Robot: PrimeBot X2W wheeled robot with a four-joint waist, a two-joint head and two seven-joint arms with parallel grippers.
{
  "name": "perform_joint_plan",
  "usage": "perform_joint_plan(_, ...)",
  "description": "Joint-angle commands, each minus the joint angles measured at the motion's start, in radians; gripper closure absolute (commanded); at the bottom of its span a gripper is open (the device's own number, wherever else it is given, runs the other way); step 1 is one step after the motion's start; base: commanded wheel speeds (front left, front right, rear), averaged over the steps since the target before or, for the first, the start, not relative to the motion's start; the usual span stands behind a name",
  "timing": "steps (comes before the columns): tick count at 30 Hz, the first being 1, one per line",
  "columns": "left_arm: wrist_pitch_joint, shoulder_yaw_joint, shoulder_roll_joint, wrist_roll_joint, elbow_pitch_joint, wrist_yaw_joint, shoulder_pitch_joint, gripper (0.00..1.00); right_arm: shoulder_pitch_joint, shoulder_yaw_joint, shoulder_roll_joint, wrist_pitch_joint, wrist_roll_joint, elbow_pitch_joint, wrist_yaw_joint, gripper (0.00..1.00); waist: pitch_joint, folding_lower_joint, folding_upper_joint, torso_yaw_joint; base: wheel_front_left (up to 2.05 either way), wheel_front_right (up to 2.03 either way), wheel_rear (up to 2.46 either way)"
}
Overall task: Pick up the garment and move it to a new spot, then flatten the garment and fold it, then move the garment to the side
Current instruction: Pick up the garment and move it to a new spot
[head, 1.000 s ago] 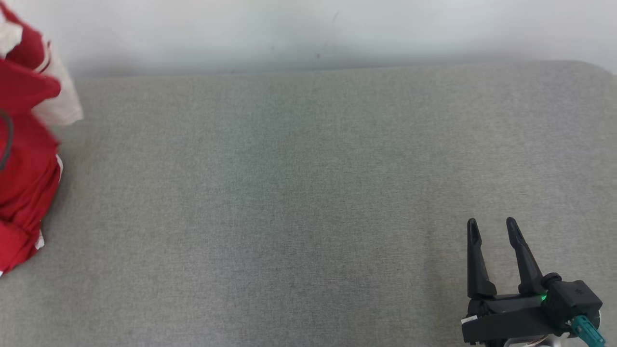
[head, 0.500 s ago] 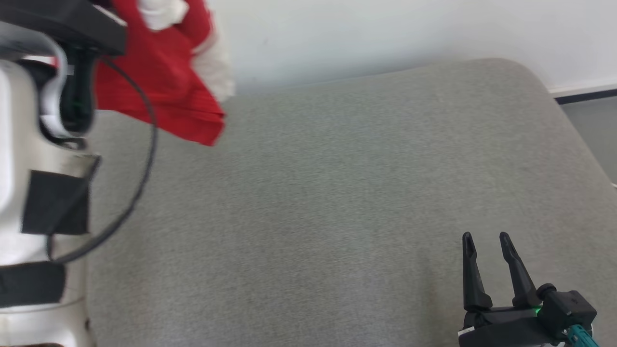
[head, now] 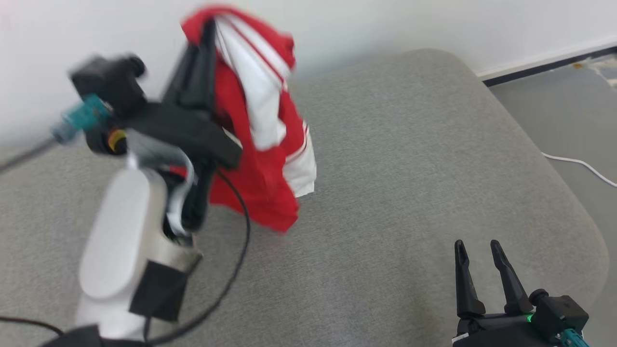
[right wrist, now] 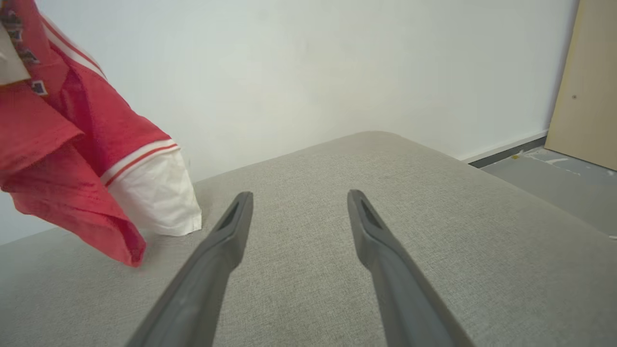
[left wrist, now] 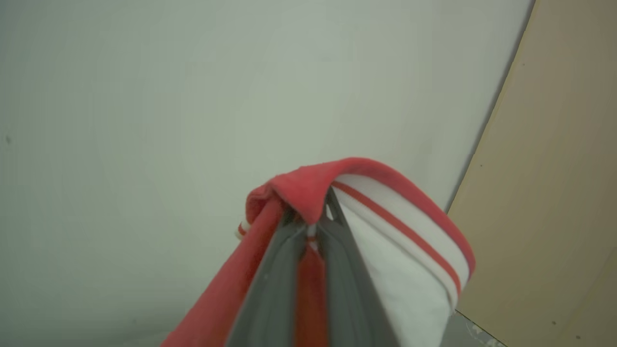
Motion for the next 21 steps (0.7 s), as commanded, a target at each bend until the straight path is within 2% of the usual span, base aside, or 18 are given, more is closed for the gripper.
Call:
perform_joint_plan(1, -0.009, -0.017, -0.002, 0.012, 0.015, -0.003, 0.043, 1.0, -0.007, 0.002, 0.001, -0.001, 0.004, 0.001, -0.002, 0.0, 0.006, 0.0, 0.0001, -0.02, 0.0, 0.0, 0.0)
perform_joint_plan(6, -0.065, -0.067, -0.005, 0.041, 0.136, -0.001, 0.153, 1.0, -0.011, -0.001, 0.001, -0.001, -0.003, 0.004, -0.002, 0.0, 0.019, 0.0, 0.0001, -0.015, 0.0, 0.0, 0.0)
perform_joint_plan(12, -0.112, -0.137, -0.015, 0.057, 0.384, -0.024, 0.193, 1.0, -0.034, 0.016, 0.001, -0.001, 0.003, 0.017, -0.002, 0.0, 0.033, 0.0, 0.0001, 0.006, 0.0, 0.0, 0.0)
perform_joint_plan(13, -0.12, -0.156, -0.017, 0.066, 0.408, -0.033, 0.185, 0.76, -0.036, 0.019, 0.001, -0.001, 0.005, 0.018, -0.002, 0.0, 0.033, 0.0, 0.0001, 0.009, 0.0, 0.0, 0.0)
perform_joint_plan(14, -0.138, -0.166, -0.018, 0.071, 0.425, -0.04, 0.173, 0.25, -0.037, 0.021, 0.001, -0.001, 0.006, 0.018, -0.002, 0.0, 0.031, 0.0, 0.0001, 0.013, 0.0, 0.0, 0.0)
perform_joint_plan(15, -0.153, -0.173, -0.016, 0.071, 0.44, -0.043, 0.165, 0.0, -0.036, 0.023, 0.001, -0.001, 0.006, 0.019, -0.002, 0.0, 0.028, 0.0, 0.0001, 0.017, 0.0, 0.0, 0.0)
perform_joint_plan(21, -0.223, -0.195, -0.022, 0.038, 0.461, -0.06, 0.139, 0.0, -0.016, 0.022, 0.001, -0.001, -0.003, 0.021, -0.002, 0.0, 0.006, 0.0, 0.0001, 0.051, 0.0, 0.0, 0.0)
